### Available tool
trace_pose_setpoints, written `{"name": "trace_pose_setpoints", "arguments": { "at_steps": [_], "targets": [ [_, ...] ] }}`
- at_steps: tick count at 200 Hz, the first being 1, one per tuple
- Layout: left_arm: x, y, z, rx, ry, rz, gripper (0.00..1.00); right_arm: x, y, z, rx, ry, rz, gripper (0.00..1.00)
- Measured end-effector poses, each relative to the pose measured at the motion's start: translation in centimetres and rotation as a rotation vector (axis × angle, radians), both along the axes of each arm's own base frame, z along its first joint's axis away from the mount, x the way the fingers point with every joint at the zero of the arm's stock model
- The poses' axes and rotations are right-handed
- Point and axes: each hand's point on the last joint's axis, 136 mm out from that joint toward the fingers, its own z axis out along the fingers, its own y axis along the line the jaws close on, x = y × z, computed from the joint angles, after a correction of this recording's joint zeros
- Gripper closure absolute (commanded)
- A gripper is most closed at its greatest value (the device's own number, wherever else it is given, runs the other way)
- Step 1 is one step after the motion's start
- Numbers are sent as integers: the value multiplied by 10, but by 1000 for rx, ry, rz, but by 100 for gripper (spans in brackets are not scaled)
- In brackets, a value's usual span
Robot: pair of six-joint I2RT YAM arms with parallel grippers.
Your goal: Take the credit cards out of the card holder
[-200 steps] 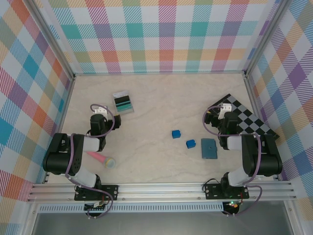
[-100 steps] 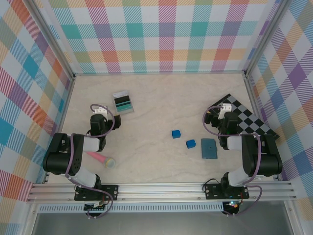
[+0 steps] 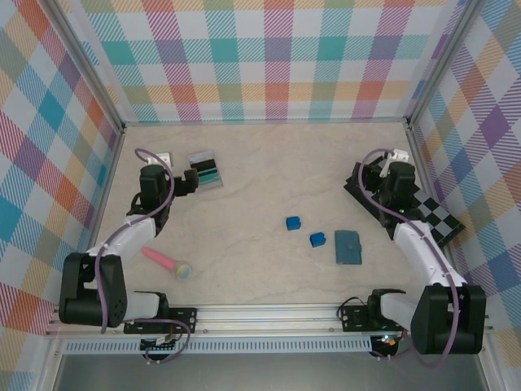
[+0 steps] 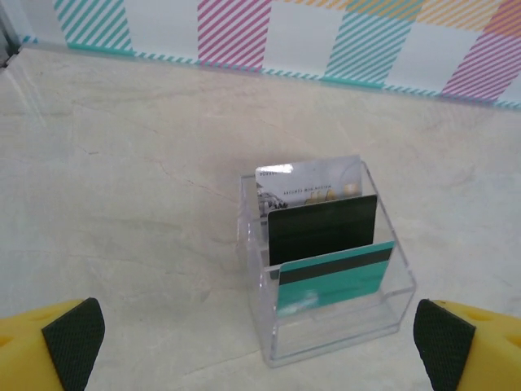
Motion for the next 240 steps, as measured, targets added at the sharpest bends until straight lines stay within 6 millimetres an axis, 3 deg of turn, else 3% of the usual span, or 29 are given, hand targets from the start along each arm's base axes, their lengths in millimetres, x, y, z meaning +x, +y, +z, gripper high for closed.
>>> {"name": "trace_pose_setpoints", "arguments": {
  "at_steps": [20,41,63,92,121,139,177,240],
  "targets": [
    [-7,2,19,-57,33,38,0,-7,0,10,64,98,-34,0],
    [-18,4,32,-104,94,77,0,-20,12,1,131,233,-3,0],
    [-33,4,33,-143,161,102,0,-40,26,-23,213,394,32,0],
    [-54,-2,19,-190,264,97,0,-78,42,-61,330,590,31,2],
    [-62,-6,12,-230,307,102,0,-118,54,-103,390,773,11,9],
    [-64,-6,10,-248,320,115,0,-134,63,-117,388,847,9,13],
    [-66,-6,10,-263,334,133,0,-148,79,-135,345,926,17,24],
    [-68,-4,11,-261,330,142,0,-149,87,-181,270,1078,-37,27]
  ]
}}
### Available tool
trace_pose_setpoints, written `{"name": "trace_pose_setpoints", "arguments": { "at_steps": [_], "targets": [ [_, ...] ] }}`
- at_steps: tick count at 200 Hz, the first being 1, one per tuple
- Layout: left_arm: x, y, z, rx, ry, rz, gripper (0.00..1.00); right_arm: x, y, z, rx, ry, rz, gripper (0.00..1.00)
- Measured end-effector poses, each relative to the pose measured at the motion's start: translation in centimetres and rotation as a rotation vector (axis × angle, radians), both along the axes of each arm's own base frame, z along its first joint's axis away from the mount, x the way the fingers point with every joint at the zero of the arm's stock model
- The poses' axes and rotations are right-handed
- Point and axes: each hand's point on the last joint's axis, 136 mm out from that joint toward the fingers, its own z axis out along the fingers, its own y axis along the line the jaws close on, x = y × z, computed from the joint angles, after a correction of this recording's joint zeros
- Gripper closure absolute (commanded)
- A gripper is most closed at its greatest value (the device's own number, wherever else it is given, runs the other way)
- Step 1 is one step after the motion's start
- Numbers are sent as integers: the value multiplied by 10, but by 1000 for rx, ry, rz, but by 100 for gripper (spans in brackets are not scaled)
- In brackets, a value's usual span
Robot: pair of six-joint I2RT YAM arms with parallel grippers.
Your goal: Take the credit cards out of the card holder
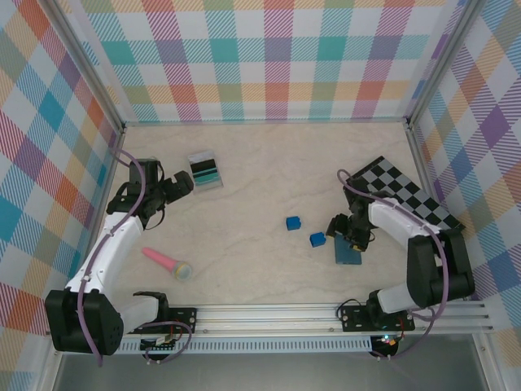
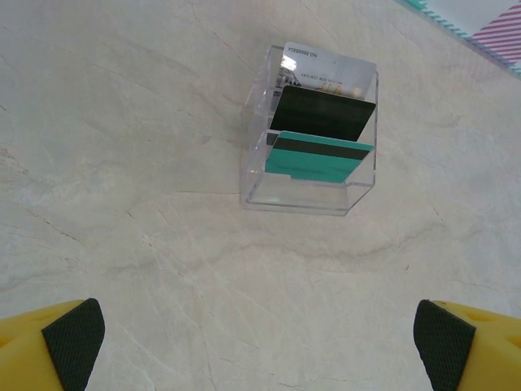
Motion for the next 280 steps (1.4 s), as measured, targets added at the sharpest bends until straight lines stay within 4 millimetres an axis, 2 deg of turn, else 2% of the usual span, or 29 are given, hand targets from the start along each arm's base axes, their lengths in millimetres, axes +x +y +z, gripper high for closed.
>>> {"name": "trace_pose_setpoints", "arguments": {
  "at_steps": [23,44,84,111,126,170,216,255,280],
  "targets": [
    [0,2,0,2,-1,12,0,10,4,-1,-16,19,0,30],
    [-1,3,3,-6,-10,28,0,31,12,-1,-25,17,7,31],
    [-4,2,8,-36,-27,44,0,100,43,2,-26,-58,38,31],
    [-8,0,-3,-55,-1,45,0,147,64,7,-2,-147,53,35],
    [-10,-1,-7,-60,10,46,0,163,71,12,20,-201,57,33],
    [-12,-2,-6,-68,4,43,0,167,62,23,-31,-246,78,23],
    [-14,-6,-10,-89,14,32,0,166,46,21,-58,-233,82,22],
    [-18,-12,-22,-131,51,31,0,169,48,-2,-58,-176,108,34],
    [-19,-16,-32,-171,82,41,3,173,58,2,-54,-185,133,37]
  ]
}}
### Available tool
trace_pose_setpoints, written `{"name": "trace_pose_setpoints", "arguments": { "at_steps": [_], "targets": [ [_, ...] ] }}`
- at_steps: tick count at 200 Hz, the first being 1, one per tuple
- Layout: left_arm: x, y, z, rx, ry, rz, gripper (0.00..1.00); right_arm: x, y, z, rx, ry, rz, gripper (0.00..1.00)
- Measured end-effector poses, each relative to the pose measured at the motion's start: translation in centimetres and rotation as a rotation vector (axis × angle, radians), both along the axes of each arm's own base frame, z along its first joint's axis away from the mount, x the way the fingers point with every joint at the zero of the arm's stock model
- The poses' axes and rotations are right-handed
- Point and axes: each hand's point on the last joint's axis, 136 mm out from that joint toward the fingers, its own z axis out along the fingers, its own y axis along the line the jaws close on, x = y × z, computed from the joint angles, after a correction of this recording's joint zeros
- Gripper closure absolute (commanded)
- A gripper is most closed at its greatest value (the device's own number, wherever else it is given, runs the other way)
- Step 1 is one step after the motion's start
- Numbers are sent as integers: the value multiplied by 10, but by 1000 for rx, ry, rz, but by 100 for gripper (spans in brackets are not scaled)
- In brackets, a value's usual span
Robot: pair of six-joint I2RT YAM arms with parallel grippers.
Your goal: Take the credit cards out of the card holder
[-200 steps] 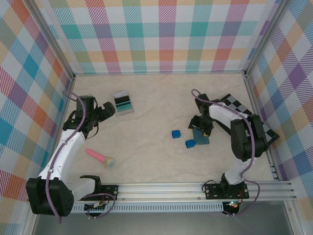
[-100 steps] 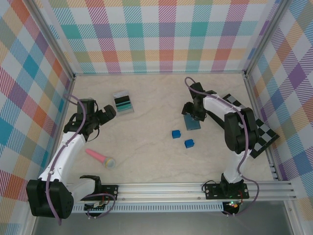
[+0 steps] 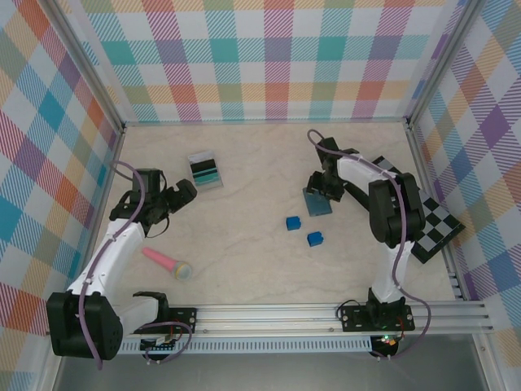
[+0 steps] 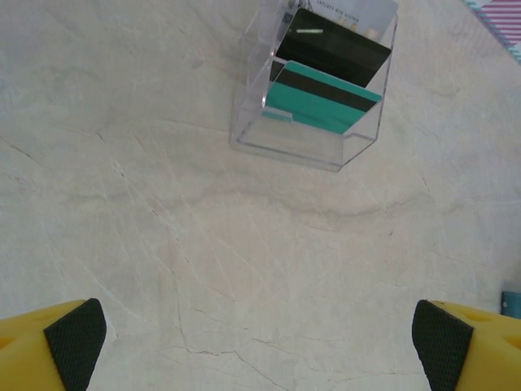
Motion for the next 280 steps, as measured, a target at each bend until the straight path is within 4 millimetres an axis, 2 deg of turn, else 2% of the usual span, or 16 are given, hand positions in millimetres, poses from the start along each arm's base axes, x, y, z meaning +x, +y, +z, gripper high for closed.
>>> {"name": "trace_pose_setpoints", "arguments": {
  "at_steps": [32,84,116,166,202,244,280],
  "targets": [
    [1,-7,-13,-62,35,10,6,3,35,-1,19,-6,67,38],
    [3,-28,-33,-180,86,-22,11,-9,116,0,79,-9,190,37],
    [-2,-44,-47,-225,123,-56,16,-34,151,-2,120,29,221,39],
    [-18,-87,-78,-308,197,-153,30,-84,197,-7,116,62,298,41],
    [-28,-114,-95,-351,251,-208,43,-111,204,-6,112,79,348,40],
    [-35,-143,-102,-418,275,-259,54,-115,195,5,108,54,366,34],
    [-41,-154,-109,-484,298,-269,59,-118,189,18,161,26,396,39]
  ]
}}
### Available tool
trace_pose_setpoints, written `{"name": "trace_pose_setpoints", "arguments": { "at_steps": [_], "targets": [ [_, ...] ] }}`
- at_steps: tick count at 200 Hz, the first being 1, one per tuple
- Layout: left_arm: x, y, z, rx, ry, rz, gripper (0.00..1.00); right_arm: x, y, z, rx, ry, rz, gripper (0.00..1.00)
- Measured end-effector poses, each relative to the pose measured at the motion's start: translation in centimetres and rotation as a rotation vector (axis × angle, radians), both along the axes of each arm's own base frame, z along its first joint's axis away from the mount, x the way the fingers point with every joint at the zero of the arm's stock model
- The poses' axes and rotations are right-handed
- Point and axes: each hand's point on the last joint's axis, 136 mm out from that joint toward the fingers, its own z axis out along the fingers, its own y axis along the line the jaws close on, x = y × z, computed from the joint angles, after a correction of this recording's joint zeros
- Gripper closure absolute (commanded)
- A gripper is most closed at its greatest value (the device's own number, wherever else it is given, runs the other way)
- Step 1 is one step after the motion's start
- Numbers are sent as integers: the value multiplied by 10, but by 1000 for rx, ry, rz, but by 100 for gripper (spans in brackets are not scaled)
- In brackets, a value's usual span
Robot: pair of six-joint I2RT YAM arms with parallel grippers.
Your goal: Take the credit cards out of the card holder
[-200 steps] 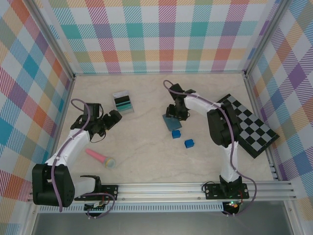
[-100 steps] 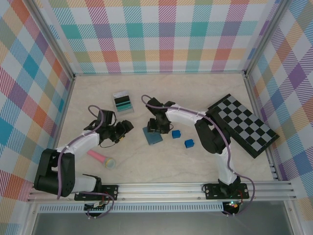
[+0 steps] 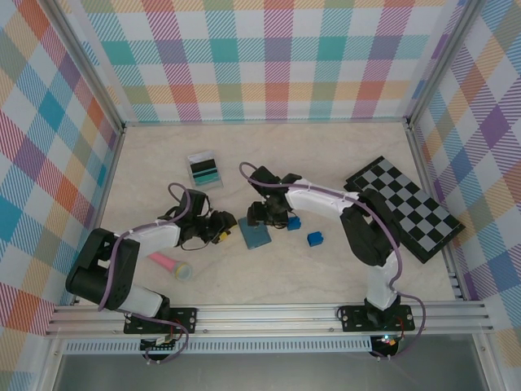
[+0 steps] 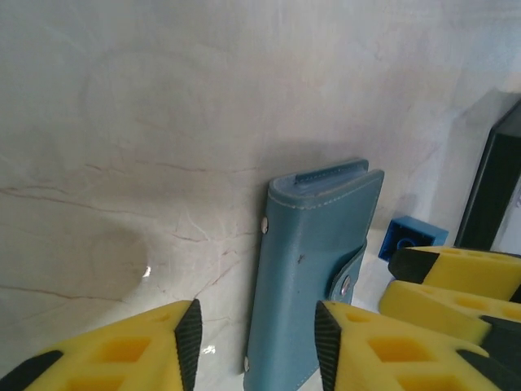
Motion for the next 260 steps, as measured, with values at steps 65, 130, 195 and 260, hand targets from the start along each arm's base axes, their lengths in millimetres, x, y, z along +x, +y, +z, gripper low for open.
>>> {"name": "trace_pose_setpoints", "arguments": {
  "at_steps": [65,130,195,260],
  "targets": [
    [-2,-13,-5,-77,25,-32,59,-13,9,-9,82,60,48,51],
    [-2,-22,-12,-112,36,-62,61,-17,14,-19,97,100,57,52],
    [1,-27,-13,-148,43,-64,69,-16,14,-20,109,113,58,53],
    [5,-29,-16,-160,35,-57,89,-10,8,-19,97,96,38,52]
  ]
}}
